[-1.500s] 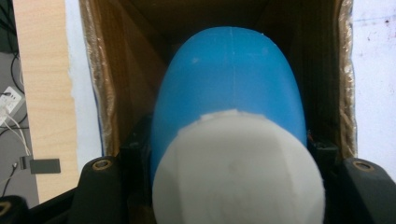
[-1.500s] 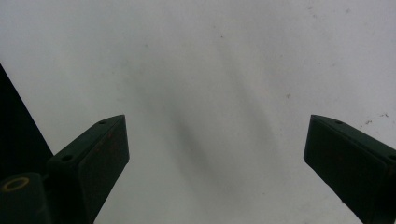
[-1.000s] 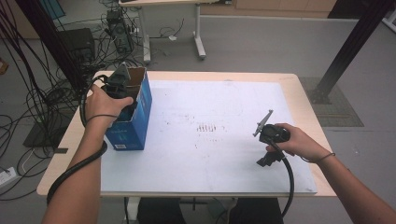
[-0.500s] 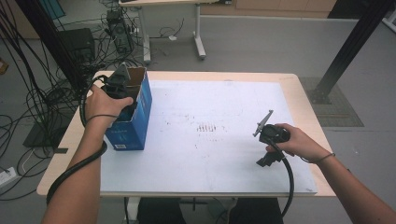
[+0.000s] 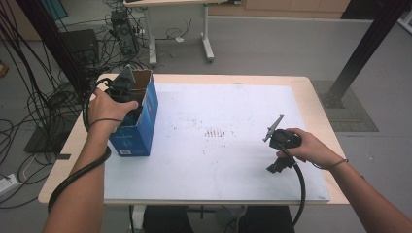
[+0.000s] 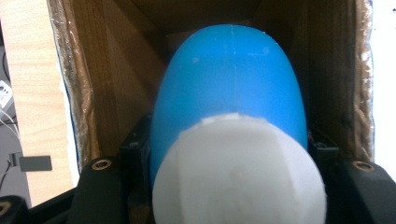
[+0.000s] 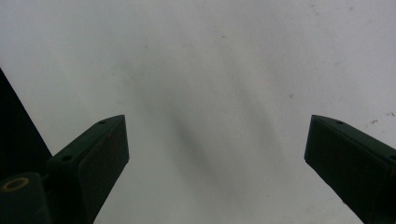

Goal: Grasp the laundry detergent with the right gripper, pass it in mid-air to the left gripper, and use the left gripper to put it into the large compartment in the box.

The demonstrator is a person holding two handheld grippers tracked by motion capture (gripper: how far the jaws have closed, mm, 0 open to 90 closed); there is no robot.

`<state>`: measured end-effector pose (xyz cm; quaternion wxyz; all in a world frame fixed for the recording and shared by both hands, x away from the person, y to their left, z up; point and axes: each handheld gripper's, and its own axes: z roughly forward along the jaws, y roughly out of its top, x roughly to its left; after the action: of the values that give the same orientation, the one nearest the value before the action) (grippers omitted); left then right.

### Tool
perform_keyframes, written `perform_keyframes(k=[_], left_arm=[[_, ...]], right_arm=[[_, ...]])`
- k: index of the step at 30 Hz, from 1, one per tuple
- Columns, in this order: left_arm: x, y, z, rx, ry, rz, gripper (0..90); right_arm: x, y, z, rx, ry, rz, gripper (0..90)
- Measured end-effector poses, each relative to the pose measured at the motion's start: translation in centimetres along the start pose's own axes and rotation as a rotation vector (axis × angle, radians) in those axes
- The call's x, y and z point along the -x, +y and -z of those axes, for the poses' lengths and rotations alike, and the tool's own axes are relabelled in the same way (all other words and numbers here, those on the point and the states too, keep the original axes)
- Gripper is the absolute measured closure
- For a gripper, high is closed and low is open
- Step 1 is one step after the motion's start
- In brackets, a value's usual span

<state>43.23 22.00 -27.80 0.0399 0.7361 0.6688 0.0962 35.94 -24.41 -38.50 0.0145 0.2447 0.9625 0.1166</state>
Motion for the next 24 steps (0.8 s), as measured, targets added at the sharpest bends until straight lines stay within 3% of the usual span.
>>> perform_keyframes(k=[24], left_arm=[[-0.01, 0.07, 0.01, -0.009, -0.003, -0.001, 37.7]], right_arm=[[0.03, 0.02, 0.07, -0.005, -0.004, 0.005, 6.4]])
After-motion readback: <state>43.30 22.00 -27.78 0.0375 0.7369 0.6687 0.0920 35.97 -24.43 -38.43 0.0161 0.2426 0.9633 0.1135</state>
